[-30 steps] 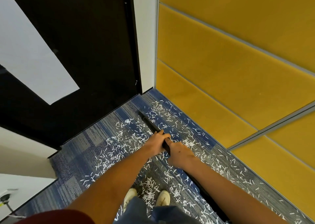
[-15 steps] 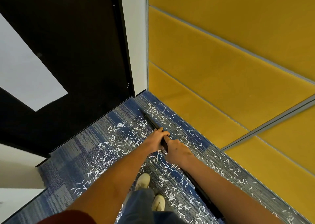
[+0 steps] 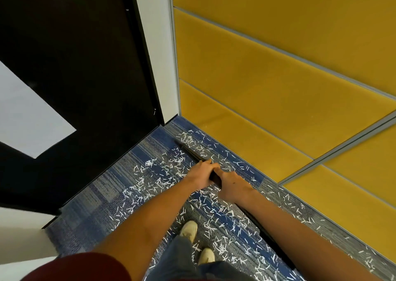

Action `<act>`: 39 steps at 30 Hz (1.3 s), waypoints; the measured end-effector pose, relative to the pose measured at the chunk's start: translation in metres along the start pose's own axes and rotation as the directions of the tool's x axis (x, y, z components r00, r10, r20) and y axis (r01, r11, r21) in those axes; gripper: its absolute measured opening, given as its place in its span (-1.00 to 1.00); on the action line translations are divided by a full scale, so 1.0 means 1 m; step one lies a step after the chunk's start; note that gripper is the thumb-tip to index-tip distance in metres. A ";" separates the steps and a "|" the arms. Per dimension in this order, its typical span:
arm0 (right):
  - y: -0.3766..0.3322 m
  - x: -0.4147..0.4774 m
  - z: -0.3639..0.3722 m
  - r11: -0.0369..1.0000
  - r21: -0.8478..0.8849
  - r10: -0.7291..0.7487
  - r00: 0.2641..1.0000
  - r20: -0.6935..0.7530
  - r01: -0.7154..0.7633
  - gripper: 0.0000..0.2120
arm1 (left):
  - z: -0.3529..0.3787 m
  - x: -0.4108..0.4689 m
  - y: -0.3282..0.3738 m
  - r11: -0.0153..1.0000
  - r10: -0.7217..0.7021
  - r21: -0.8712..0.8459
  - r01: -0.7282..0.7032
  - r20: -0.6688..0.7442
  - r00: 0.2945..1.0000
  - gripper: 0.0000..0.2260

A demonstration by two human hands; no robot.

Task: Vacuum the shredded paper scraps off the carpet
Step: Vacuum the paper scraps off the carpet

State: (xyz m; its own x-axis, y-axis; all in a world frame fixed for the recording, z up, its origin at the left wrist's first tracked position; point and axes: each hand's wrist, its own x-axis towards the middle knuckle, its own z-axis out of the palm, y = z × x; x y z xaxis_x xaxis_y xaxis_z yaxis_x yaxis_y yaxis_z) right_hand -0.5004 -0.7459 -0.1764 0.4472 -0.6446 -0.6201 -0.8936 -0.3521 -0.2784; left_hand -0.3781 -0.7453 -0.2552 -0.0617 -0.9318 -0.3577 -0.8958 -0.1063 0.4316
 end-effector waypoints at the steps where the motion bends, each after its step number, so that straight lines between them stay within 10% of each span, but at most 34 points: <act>1: 0.000 0.001 0.000 1.000 0.003 0.004 1.000 -0.002 -0.004 -0.39 | -0.003 0.001 0.001 1.000 0.018 0.017 -0.018 -0.009 1.000 -0.65; 39: -0.010 0.013 -0.004 0.998 0.018 0.068 0.998 0.017 -0.068 -0.38 | -0.012 0.022 -0.009 0.997 0.076 0.025 -0.078 0.056 0.996 -0.60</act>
State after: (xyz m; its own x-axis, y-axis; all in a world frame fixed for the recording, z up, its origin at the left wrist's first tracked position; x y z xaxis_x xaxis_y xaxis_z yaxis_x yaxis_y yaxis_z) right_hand -0.4856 -0.7536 -0.1788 0.3850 -0.6555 -0.6498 -0.9225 -0.2954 -0.2485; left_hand -0.3662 -0.7688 -0.2565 -0.1544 -0.9165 -0.3691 -0.8988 -0.0248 0.4376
